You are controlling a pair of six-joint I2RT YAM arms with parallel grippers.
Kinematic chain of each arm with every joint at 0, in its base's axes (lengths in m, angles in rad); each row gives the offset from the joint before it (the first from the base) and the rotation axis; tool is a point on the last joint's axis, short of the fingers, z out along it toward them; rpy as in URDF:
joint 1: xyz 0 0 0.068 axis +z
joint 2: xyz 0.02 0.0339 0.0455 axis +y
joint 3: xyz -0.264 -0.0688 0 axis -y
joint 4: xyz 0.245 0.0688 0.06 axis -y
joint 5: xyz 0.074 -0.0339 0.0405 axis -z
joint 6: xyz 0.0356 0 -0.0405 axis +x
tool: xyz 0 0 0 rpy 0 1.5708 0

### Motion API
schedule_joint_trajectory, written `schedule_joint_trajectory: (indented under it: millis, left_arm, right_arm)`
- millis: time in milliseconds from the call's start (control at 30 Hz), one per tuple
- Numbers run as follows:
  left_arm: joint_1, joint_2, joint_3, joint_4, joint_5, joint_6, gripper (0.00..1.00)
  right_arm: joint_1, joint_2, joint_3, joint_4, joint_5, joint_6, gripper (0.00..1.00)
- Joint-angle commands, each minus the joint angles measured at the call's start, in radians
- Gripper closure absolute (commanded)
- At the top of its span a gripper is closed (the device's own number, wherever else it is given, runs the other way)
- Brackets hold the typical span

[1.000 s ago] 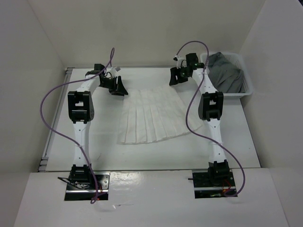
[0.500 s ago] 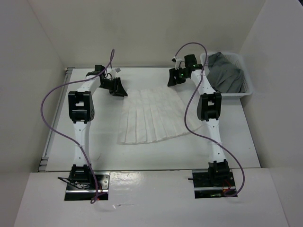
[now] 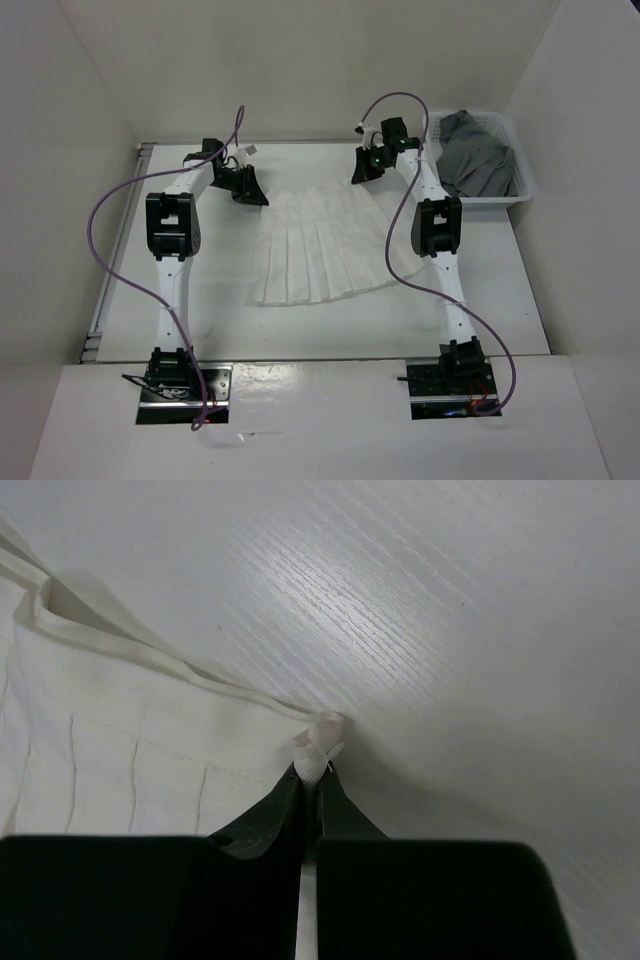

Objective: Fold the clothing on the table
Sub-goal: Fold the skirt

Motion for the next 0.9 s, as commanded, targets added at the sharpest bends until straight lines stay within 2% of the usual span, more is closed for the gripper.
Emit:
schedule_joint_trajectory:
  millis: [0,333,500,600,633,667,733,767,833,867]
  left_arm:
    - [-0.008,0.007,0.017,-0.034,-0.052,0.013,0.84]
    - [-0.008,-0.152,0.052,-0.054,-0.098,0.033,0.85]
    - [-0.008,-0.166,0.088,-0.084,-0.142,0.042,0.85]
    - [-0.008,-0.175,0.056,-0.097,-0.130,0.054,0.76]
    - [-0.008,-0.184,0.034,-0.097,-0.130,0.066,0.65]
    - [-0.018,-0.184,0.013,-0.097,-0.130,0.077,0.58]
    - [-0.019,-0.195,-0.046,-0.106,-0.130,0.111,0.52]
    - [-0.028,-0.195,-0.066,-0.115,-0.130,0.120,0.44]
    - [-0.028,-0.195,-0.104,-0.115,-0.130,0.131,0.34]
    - [-0.028,-0.195,-0.128,-0.106,-0.130,0.131,0.34]
  right_arm:
    - [0.012,-0.039,0.044,-0.033,0.005,0.001,1.00]
    - [0.012,-0.205,0.003,-0.053,0.043,-0.011,1.00]
    - [0.012,-0.266,-0.037,-0.062,0.054,-0.011,1.00]
    - [0.021,-0.292,-0.083,-0.082,0.054,-0.020,1.00]
    - [0.021,-0.306,-0.092,-0.082,0.054,-0.020,1.00]
    - [0.030,-0.321,-0.103,-0.093,0.054,-0.030,1.00]
    - [0.039,-0.347,-0.149,-0.093,0.054,-0.040,1.00]
    - [0.039,-0.357,-0.184,-0.081,0.054,-0.040,1.00]
    - [0.050,-0.372,-0.218,-0.065,0.054,-0.040,1.00]
    - [0.050,-0.383,-0.241,-0.056,0.054,-0.040,1.00]
